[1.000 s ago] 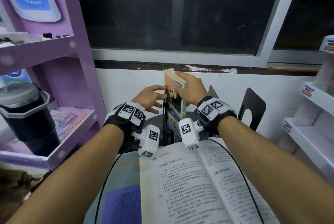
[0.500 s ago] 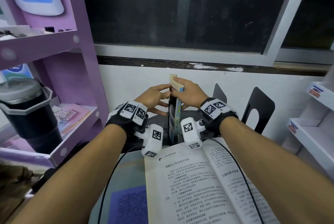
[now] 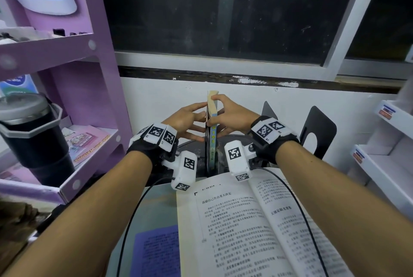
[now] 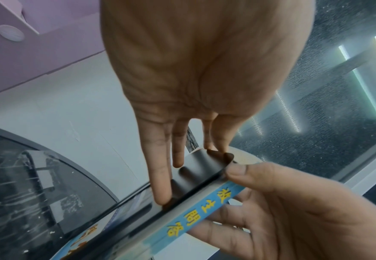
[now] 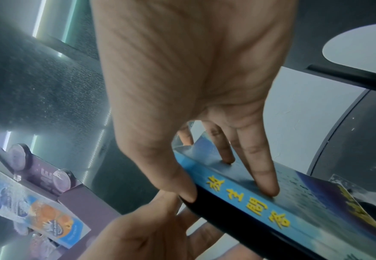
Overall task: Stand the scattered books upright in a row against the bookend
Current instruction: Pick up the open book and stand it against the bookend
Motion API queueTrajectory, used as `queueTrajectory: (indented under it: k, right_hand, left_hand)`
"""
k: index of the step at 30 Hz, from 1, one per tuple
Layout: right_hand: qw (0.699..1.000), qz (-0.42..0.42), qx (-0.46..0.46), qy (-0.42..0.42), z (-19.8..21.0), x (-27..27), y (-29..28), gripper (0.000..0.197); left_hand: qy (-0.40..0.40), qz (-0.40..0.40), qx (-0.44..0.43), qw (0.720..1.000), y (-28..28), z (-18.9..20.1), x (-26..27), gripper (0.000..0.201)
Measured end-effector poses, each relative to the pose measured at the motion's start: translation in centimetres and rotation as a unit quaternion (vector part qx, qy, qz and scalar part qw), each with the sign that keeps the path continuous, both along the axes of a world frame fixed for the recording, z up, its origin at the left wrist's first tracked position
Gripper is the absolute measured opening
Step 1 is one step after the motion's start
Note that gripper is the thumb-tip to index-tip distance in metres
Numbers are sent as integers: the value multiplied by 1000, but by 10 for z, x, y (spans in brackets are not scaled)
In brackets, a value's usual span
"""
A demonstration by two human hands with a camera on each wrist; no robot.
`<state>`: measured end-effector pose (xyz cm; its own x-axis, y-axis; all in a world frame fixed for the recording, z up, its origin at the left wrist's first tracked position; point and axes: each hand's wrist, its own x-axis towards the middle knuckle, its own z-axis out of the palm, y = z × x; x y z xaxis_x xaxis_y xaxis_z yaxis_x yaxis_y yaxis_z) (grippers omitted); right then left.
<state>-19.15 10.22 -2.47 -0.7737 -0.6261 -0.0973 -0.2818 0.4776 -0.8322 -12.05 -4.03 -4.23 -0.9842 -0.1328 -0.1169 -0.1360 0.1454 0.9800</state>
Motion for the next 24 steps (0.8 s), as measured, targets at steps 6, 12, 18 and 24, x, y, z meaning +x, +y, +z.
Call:
queueTrajectory:
  k: [6,12,18,24]
  right_hand:
    - [999,8,-23,-34,0,4,2,86]
    - [999,16,-22,-22,-3,6,1,89]
    - [1000,11,-15,7,-4,10,1,92]
    - [999,7,5,32,-3,14,1,93]
  left_hand:
    - [1,-5,-1,1000,0,2,-1,40]
    - [5,-3,-6,1000,0,1,-1,41]
    - [8,4,-11,1000,2,2,1,39]
    - [4,5,-17,1000,5,3,3,41]
